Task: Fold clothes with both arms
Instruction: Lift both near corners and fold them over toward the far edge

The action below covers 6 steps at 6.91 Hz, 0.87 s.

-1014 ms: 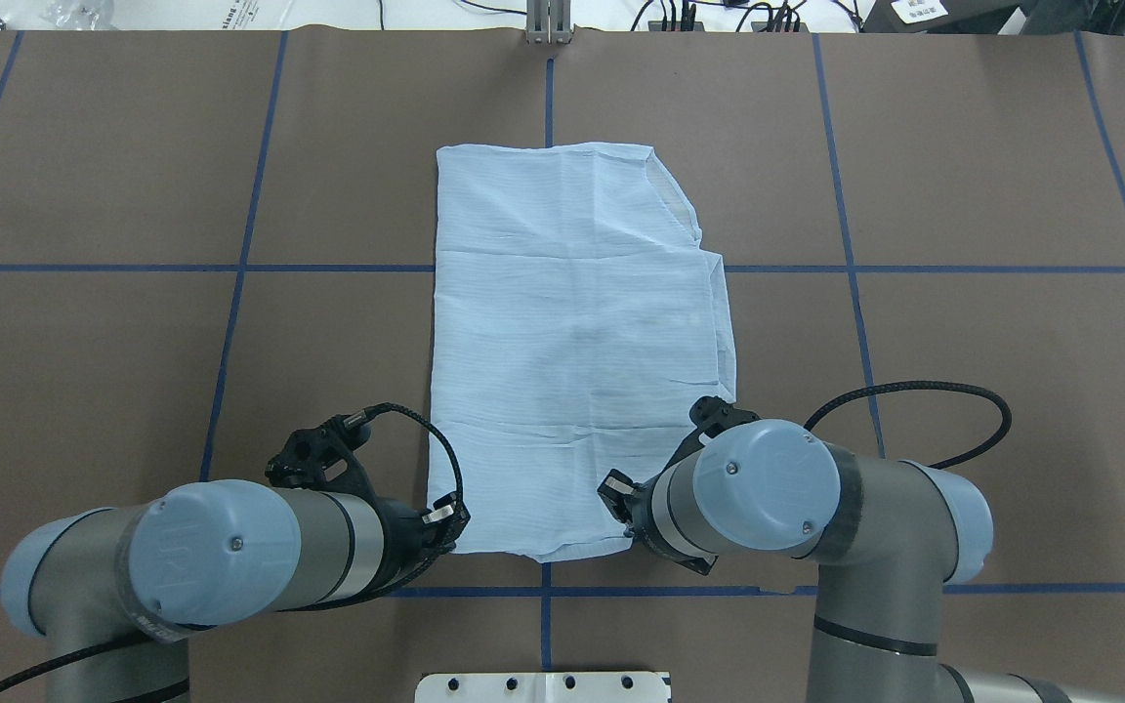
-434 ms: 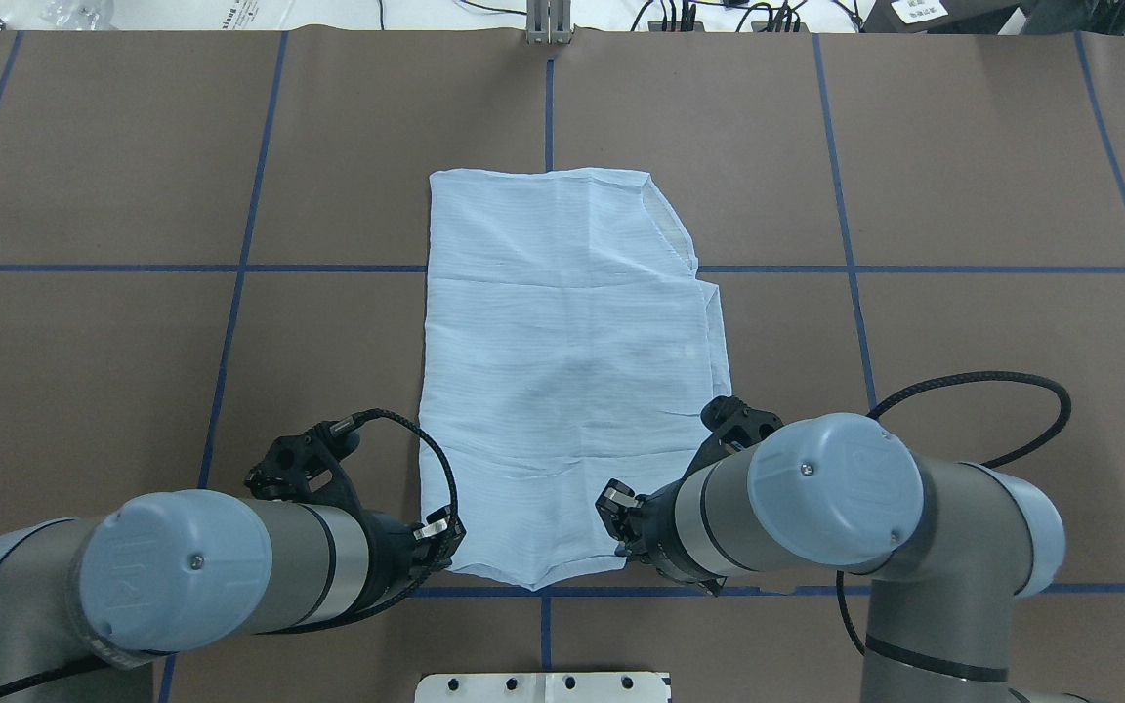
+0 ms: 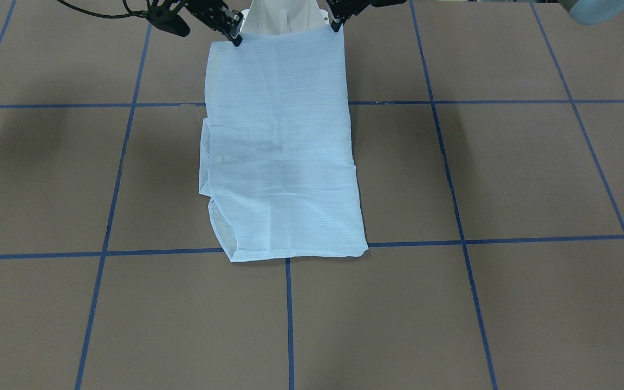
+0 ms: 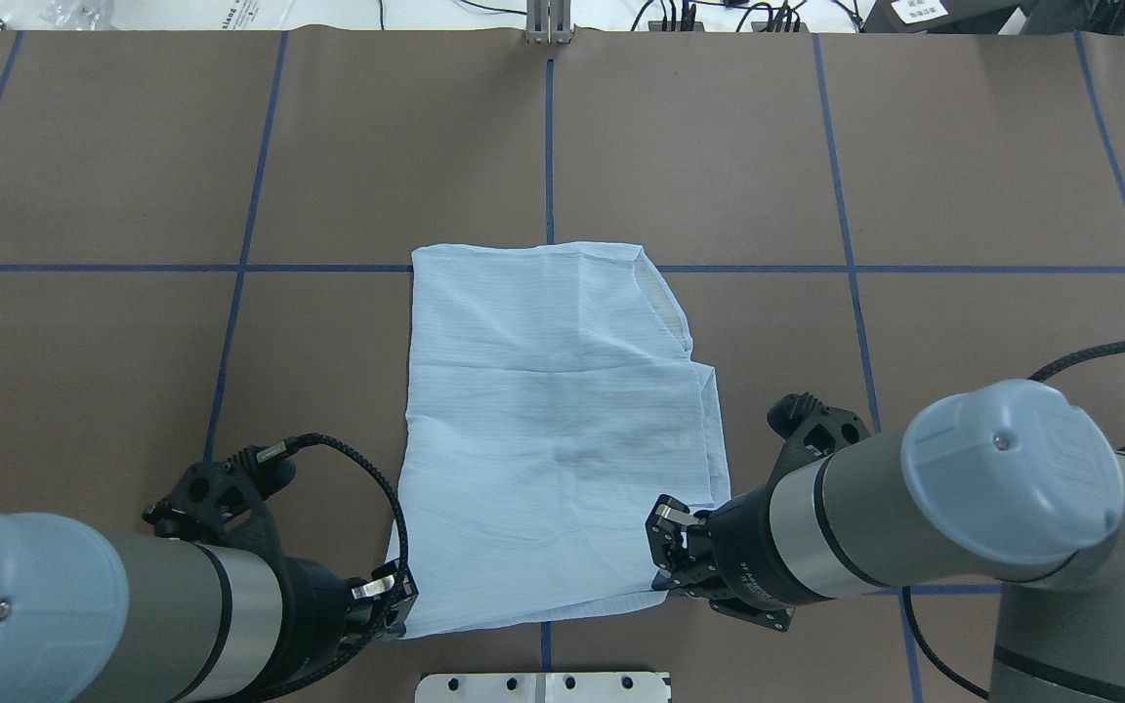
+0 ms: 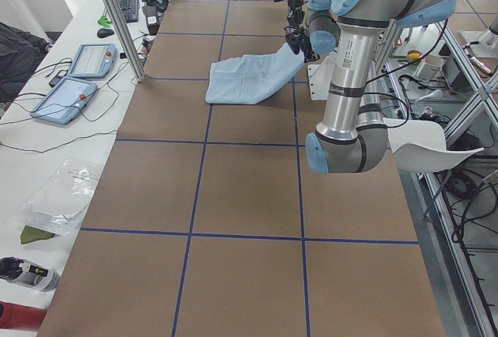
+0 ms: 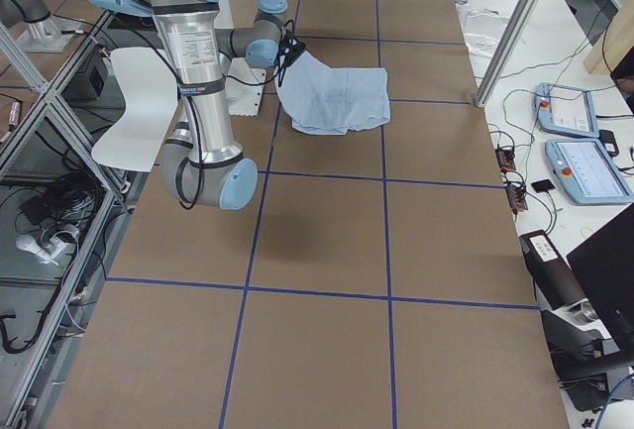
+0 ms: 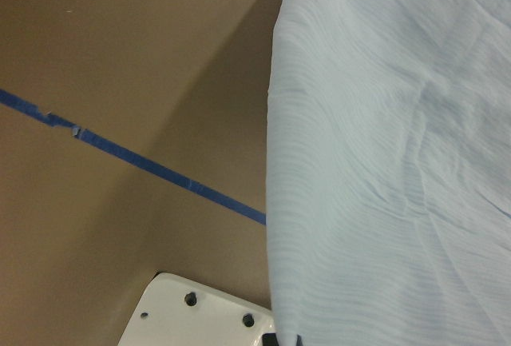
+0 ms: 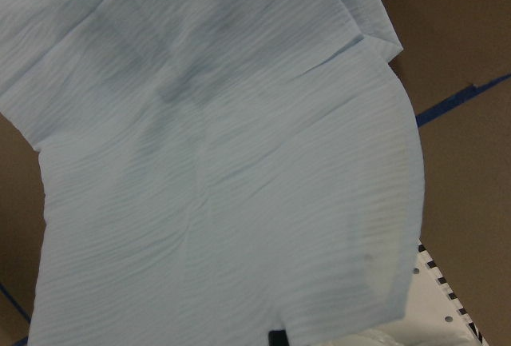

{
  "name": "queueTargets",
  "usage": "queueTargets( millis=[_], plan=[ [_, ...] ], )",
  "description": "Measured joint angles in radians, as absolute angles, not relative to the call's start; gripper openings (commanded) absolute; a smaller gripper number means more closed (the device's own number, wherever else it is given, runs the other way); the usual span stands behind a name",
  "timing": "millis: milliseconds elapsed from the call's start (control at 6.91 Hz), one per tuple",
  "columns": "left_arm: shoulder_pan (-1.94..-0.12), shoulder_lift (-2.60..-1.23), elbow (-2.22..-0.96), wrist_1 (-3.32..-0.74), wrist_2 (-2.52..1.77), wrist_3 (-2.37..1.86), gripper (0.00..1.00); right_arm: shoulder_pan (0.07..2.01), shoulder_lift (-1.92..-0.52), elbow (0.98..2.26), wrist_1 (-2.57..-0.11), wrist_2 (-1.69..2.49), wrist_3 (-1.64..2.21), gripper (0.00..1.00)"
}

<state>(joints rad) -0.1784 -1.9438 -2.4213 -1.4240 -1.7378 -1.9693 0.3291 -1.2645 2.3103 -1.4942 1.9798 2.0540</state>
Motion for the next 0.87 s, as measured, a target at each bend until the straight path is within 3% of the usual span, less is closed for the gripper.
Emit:
queueTargets(
  millis=[290,869],
  plan=[
    [-0.191,-1.981,-2.397,-1.412,-1.739,-1.94,0.0,0.376,-1.225,2.264,-1.498,1.997,2.039,0.0],
    [-0.402,-2.019,-2.309,-1.451,-1.771,-1.74,0.0,0.565,-1.092,2.059,-1.499,2.007,1.847,0.0]
  ],
)
